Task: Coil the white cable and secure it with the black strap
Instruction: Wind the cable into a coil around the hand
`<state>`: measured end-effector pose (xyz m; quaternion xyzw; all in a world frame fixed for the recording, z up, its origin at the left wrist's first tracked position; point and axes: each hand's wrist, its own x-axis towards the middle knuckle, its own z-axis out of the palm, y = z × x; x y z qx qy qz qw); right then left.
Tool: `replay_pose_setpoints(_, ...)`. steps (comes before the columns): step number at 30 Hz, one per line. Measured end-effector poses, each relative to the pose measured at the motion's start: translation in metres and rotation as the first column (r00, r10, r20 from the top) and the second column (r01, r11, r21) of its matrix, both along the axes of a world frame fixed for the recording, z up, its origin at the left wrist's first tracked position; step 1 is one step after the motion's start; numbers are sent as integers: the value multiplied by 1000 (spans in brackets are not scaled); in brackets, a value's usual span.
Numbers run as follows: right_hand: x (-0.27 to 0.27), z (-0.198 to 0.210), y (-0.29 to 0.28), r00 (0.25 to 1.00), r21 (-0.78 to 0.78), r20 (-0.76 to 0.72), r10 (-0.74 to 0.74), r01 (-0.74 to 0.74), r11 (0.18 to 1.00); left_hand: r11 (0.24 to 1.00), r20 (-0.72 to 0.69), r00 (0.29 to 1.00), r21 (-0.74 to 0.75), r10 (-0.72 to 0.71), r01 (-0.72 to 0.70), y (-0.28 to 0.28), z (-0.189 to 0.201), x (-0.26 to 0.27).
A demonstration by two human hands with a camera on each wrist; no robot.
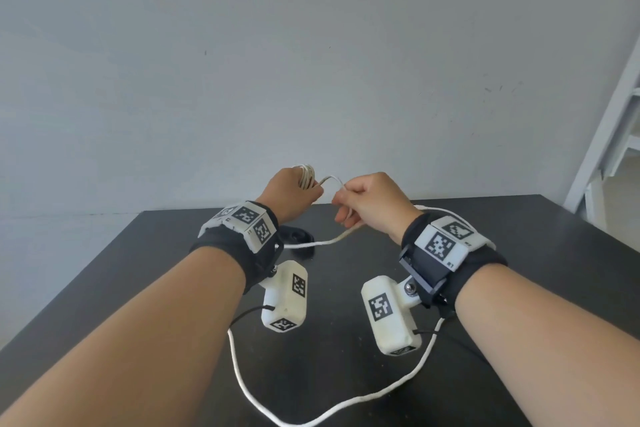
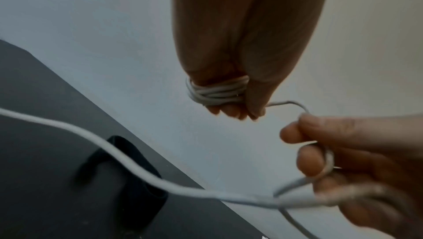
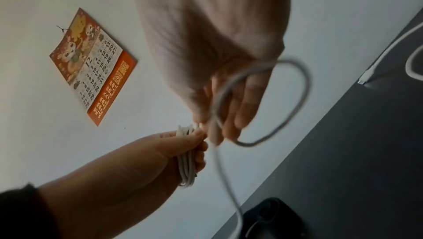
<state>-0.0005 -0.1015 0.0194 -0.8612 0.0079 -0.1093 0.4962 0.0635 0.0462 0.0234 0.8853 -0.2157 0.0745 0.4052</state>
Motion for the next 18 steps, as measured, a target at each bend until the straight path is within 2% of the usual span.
replay_pose_setpoints(3, 4, -1, -6, 994, -54, 81, -76, 80, 995, 991, -164, 981, 67, -103, 116, 3, 4, -3)
replay_pose_setpoints(5, 4, 0, -7, 994, -2, 83, -74, 74, 997, 982, -271, 950, 61, -154, 176, 3, 6, -5)
replay_pose_setpoints(8, 3, 1, -3, 997, 266, 68, -35, 15, 964, 965, -408, 875, -81, -262, 251, 2, 8, -9)
replay_pose_setpoints(10, 3, 0, -1, 997, 377, 70, -29, 0, 926, 944, -454, 828, -173, -330, 282, 3, 12, -13)
replay_pose_setpoints(14, 7, 0, -3, 992, 454, 93, -90, 39, 890, 854, -487, 704, -345, -518, 389, 11, 21, -20)
replay_pose_setpoints(16, 9, 1, -6, 984, 468, 96, -150, 88, 879, 783, -479, 633, -491, -608, 381, 12, 26, -24)
replay_pose_setpoints(18, 10, 2, -4, 988, 485, 66, -139, 90, 870, 695, -435, 583, -627, -687, 351, 10, 34, -29)
